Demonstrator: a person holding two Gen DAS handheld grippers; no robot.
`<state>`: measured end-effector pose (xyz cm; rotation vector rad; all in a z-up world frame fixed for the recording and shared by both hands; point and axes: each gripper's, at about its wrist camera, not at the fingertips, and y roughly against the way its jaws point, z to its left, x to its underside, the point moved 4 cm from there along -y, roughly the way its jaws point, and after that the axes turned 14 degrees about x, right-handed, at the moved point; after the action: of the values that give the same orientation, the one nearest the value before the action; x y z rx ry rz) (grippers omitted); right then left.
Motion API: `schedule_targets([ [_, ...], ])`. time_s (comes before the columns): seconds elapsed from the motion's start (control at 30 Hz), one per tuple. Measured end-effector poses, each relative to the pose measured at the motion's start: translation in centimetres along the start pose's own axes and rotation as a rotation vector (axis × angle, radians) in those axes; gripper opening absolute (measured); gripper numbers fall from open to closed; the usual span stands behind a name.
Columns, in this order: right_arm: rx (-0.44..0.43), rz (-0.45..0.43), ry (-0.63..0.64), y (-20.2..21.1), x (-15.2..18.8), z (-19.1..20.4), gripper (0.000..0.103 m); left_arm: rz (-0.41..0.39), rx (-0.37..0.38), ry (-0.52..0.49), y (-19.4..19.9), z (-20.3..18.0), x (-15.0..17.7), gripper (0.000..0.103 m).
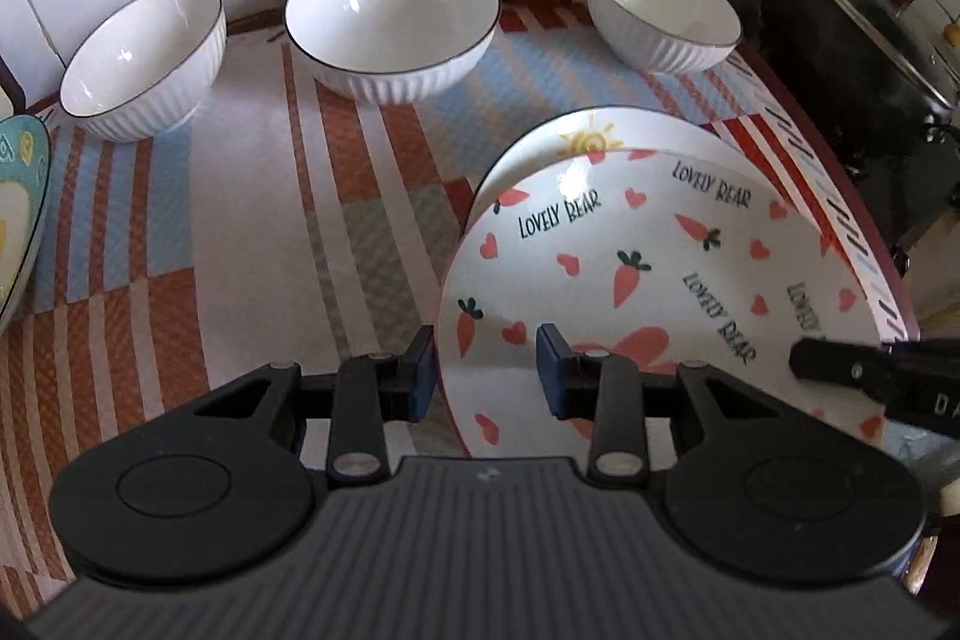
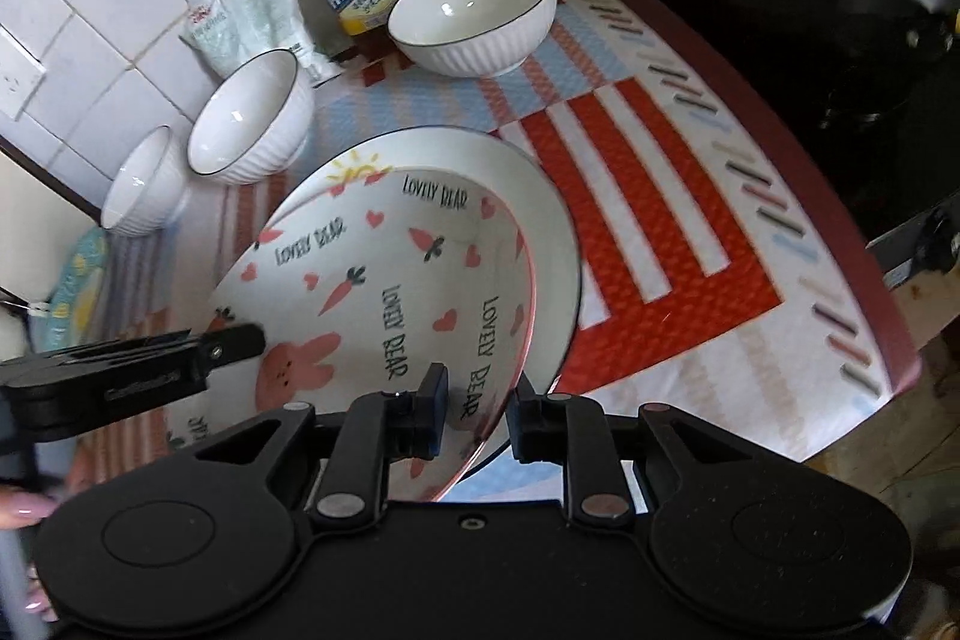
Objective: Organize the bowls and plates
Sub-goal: 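Carry the bunny bowl over the white sun plate and lower it, then open the right tool and withdraw from the bunny bowl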
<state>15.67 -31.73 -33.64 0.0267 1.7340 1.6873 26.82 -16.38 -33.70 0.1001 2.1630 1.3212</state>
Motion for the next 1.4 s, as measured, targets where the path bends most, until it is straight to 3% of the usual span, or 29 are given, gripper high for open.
schedule_targets([
  [0.27, 0.054, -0.042, 0.083, -1.3, -1.4, 0.3, 0.030, 0.052, -0.055, -0.022, -0.6, -0.8, -0.3, 0.033],
  [0.43, 0.086, -0.054, 0.133, -1.8, -2.7, 0.7, 0.037, 0.138, -0.073, -0.043, -0.7, -1.8, -0.3, 0.033],
  [0.7, 0.113, -0.046, 0.203, -2.3, -3.7, 1.4, 0.043, 0.120, -0.076, -0.027, -0.4, -1.6, 0.3, 0.026],
  [0.77, 0.147, -0.029, 0.236, -1.9, -3.5, 1.9, 0.045, 0.120, -0.078, -0.037, -0.4, -1.9, 0.4, 0.026],
  [0.8, 0.180, -0.028, 0.259, -1.7, -3.4, 2.2, 0.051, 0.123, -0.075, -0.039, -0.4, -2.0, 0.5, 0.026],
  [0.87, 0.271, -0.053, 0.335, -1.2, -2.9, 3.2, 0.062, 0.119, -0.084, -0.044, -0.3, -2.2, 0.6, 0.026],
  [0.9, 0.282, -0.081, 0.376, -0.8, -2.7, 3.7, 0.062, 0.119, -0.090, -0.049, -0.3, -2.3, 0.6, 0.025],
  [1.0, 0.194, -0.091, 0.433, -0.7, -1.9, 5.2, 0.061, 0.111, -0.097, -0.051, -0.3, -2.3, 0.7, 0.025],
  [1.13, 0.206, -0.125, 0.423, 0.0, -1.1, 5.5, 0.061, 0.098, -0.095, -0.051, 0.5, -2.5, 0.8, 0.025],
  [1.4, -0.001, -0.153, 0.285, 3.2, -0.5, 3.9, 0.062, 0.056, -0.086, -0.031, 4.4, -2.2, 0.7, 0.025],
])
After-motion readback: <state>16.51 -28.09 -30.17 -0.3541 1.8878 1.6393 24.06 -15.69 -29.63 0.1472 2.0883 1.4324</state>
